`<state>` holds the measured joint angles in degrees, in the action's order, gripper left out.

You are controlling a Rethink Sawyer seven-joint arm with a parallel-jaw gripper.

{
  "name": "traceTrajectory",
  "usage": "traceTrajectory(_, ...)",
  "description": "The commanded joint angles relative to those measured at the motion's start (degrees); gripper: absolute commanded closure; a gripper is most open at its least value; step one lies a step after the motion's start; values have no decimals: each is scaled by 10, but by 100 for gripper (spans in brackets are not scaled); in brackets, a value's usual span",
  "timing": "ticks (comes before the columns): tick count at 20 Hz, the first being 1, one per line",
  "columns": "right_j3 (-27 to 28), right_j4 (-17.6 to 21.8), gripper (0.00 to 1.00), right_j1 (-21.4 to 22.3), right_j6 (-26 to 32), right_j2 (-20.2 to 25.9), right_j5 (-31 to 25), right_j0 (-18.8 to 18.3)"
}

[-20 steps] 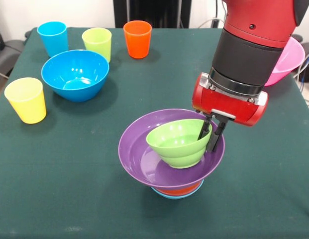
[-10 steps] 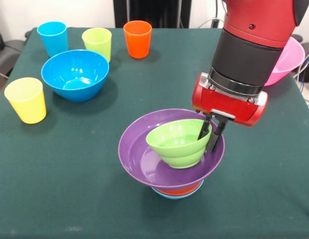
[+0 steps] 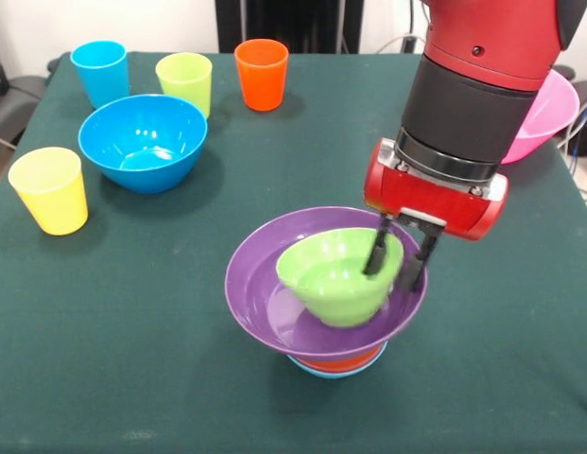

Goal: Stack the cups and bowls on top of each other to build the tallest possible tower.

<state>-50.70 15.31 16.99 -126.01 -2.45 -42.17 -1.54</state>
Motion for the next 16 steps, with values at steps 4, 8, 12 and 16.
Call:
traceTrajectory(4,-16,32,0,-11,51,26,20,-5)
traceTrajectory(8,-18,30,0,-11,56,28,22,-6)
traceTrajectory(12,-17,30,0,-11,57,28,23,-6)
traceTrajectory(16,-16,30,0,-12,57,29,23,-6)
